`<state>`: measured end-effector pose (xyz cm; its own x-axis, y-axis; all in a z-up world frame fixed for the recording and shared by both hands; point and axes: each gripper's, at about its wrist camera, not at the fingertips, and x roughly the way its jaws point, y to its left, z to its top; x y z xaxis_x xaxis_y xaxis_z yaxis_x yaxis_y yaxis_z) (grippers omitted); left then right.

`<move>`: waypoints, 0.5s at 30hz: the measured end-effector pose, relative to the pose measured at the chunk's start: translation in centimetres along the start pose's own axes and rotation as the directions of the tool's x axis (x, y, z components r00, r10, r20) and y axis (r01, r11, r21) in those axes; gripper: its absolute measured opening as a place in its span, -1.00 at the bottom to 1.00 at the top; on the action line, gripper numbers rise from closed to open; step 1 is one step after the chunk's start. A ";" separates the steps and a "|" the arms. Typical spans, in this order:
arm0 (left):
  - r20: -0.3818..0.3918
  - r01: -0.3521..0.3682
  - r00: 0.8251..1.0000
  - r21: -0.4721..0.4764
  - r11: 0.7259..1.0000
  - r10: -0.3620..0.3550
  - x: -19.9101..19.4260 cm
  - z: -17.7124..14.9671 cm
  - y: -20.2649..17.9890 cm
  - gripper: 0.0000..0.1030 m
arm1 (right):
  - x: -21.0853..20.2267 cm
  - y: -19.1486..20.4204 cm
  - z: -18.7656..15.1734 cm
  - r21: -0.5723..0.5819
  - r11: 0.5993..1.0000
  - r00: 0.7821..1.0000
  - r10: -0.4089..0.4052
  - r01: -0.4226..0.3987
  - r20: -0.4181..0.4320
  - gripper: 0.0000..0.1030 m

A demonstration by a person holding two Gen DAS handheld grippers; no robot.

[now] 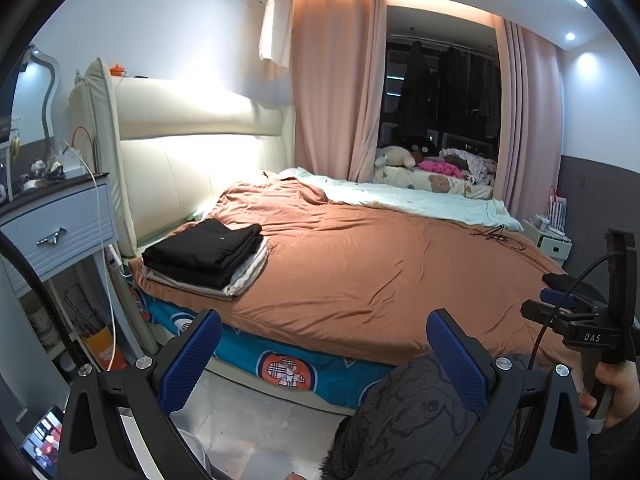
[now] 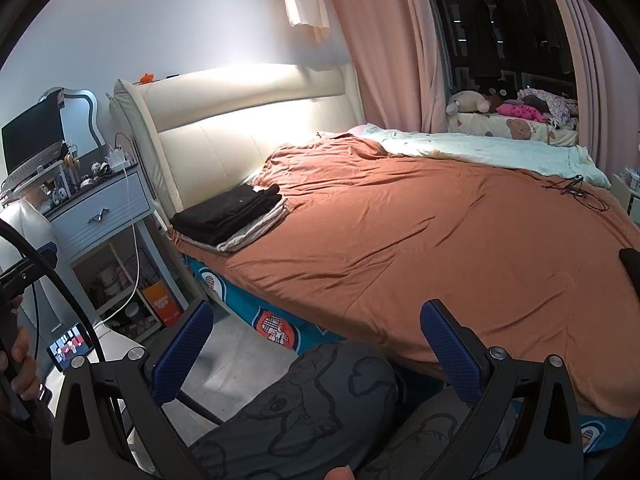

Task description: Fold large clothes

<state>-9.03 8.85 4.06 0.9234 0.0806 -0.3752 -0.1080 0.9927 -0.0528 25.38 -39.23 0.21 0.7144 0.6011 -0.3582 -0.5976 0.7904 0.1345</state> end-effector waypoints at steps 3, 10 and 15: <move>0.004 0.001 1.000 -0.002 1.000 -0.001 -0.2 0.0 0.2 1.00 | -0.2 -0.1 -0.1 -0.003 1.000 1.000 0.001 -0.001 0.002 1.00; 0.003 0.002 1.000 -0.002 1.000 -0.002 -0.3 -0.1 0.2 1.00 | -0.3 -0.1 -0.2 -0.011 1.000 1.000 -0.001 0.001 0.000 1.00; 0.005 0.002 1.000 -0.003 1.000 -0.002 -0.3 -0.1 0.2 1.00 | -0.3 0.1 -0.1 -0.017 1.000 1.000 -0.002 0.002 0.000 1.00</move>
<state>-9.37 9.04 4.11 0.9256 0.0792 -0.3701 -0.1073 0.9927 -0.0560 25.01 -39.33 0.24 0.7158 0.5991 -0.3588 -0.6018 0.7898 0.1183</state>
